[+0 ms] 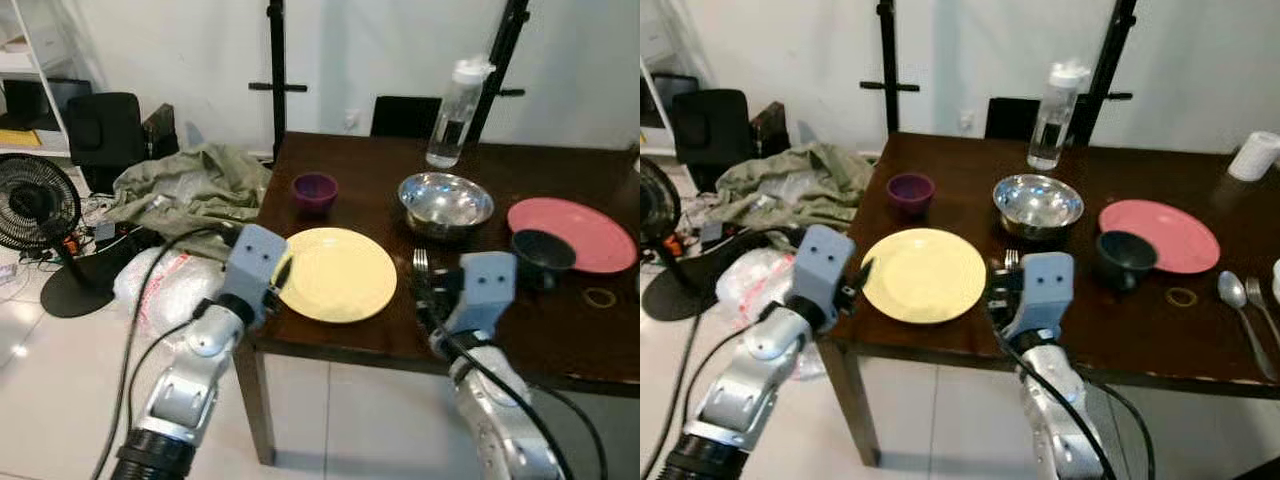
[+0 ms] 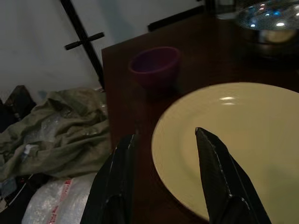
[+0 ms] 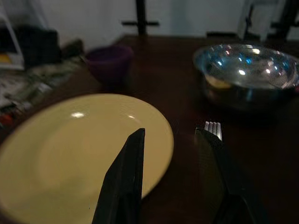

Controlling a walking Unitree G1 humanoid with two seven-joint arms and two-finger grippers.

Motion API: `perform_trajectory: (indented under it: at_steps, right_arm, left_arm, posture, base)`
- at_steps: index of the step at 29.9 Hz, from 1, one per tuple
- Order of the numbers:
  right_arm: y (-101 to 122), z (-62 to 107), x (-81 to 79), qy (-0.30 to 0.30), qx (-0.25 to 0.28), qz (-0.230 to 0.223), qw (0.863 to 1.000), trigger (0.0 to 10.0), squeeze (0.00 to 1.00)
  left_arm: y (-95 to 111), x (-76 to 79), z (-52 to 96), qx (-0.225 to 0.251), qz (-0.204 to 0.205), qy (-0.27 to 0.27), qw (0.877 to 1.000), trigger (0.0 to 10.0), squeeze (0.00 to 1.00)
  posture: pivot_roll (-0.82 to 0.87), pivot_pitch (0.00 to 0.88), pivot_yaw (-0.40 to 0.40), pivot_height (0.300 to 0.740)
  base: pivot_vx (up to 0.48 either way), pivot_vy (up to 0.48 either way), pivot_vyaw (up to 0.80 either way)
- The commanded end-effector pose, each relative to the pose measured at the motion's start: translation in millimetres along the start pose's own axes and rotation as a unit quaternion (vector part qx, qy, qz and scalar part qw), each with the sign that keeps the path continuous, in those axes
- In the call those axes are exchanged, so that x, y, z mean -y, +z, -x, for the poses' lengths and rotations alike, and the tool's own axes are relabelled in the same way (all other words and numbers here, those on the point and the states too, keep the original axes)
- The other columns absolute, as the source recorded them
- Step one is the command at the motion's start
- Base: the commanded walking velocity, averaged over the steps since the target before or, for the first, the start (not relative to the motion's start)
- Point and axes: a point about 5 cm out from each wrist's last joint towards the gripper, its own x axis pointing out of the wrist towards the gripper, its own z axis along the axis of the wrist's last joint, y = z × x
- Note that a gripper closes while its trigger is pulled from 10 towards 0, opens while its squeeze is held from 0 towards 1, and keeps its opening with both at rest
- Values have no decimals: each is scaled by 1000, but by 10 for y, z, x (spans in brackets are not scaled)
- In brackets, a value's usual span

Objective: Setting the table

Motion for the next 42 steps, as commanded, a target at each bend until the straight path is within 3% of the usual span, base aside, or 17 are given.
perform_trajectory:
  at_steps: [1, 5, 6, 7, 8, 18, 19, 26, 28, 33, 42]
  right_arm:
    - [-94, 30, 86, -20, -25, 9, 999, 10000, 0]
    - [-193, 60, 166, -41, -50, 20, 998, 10000, 0]
    - [-221, 69, 192, -49, -59, 25, 997, 10000, 235]
    - [-237, 73, 206, -55, -65, 29, 996, 10000, 961]
    - [-265, 82, 226, -59, -72, 30, 995, 10000, 1000]
    - [-388, 93, 318, -88, -104, 31, 990, 10000, 1000]
    - [-408, 83, 341, -99, -111, 36, 988, 10000, 0]
    - [-478, 69, 467, -137, -137, 56, 979, 10000, 0]
    - [-464, 72, 536, -151, -133, 71, 977, 10000, 0]
    - [-431, 73, 586, -159, -126, 86, 975, 10000, 0]
    - [-590, 119, 576, -150, -165, 81, 971, 10000, 0]
  left_arm:
    - [-25, 64, 9, -4, 2, -13, 1000, 10000, 0]
    - [-29, 107, 10, -5, 6, -28, 1000, 10000, 0]
    - [-28, 121, 13, -6, 12, -33, 999, 10000, 0]
    - [-28, 128, 15, -7, 15, -37, 999, 10000, 0]
    - [-22, 141, 20, -6, 16, -44, 999, 10000, 0]
    - [57, 105, 9, 2, 36, -64, 997, 10000, 0]
    - [82, 81, -2, 3, 40, -64, 997, 10000, 0]
    - [188, 21, -29, 7, 43, -105, 994, 10000, 0]
    - [243, 35, -29, 9, 48, -157, 986, 10000, 0]
    - [252, 103, -6, 1, 54, -211, 976, 10000, 0]
    - [182, 150, 65, -16, 54, -233, 971, 10000, 0]
  posture:
    - [58, 116, 99, 740]
    - [56, 116, 98, 740]
    - [55, 119, 97, 740]
    - [55, 119, 97, 740]
    - [56, 120, 97, 740]
    - [59, 124, 94, 740]
    - [61, 124, 93, 740]
    - [66, 128, 89, 740]
    - [67, 129, 90, 740]
    - [64, 133, 96, 740]
    - [72, 141, 100, 740]
  base:
    - [480, 0, 0]
    - [394, 0, 0]
    - [274, 0, 0]
    - [0, 0, 0]
    - [0, 0, 0]
    - [0, 0, 0]
    - [0, 0, 0]
    - [0, 0, 0]
    - [0, 0, 0]
    - [0, 0, 0]
    - [0, 0, 0]
